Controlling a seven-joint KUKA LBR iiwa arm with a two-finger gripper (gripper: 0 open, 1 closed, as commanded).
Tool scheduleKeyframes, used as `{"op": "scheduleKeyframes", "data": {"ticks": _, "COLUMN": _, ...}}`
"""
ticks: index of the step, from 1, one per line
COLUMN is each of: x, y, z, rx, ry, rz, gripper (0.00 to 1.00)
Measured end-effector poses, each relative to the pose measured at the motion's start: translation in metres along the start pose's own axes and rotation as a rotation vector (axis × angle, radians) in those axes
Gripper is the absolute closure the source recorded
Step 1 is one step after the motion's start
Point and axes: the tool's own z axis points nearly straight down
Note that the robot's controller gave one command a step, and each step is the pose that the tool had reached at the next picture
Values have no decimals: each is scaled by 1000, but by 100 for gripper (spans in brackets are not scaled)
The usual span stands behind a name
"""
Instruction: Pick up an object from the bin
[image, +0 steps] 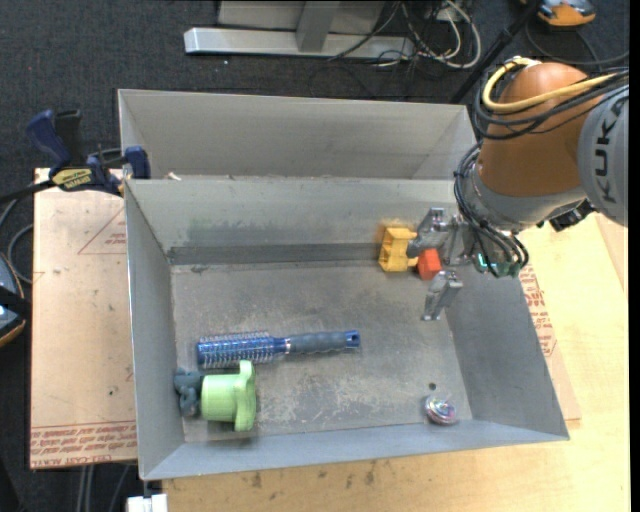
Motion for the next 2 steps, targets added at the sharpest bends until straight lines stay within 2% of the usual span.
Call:
{"op": "scheduleKeyframes", "data": {"ticks": 1, "x": -8, "y": 90, "z": 143, "rx": 4, "ry": -11, "rz": -237, "gripper": 0}}
{"op": "scheduleKeyframes", "data": {"ticks": 2, "x": 18, "y": 145, "z": 116, "rx": -2, "ry": -8, "rz": -281, "gripper": 0}}
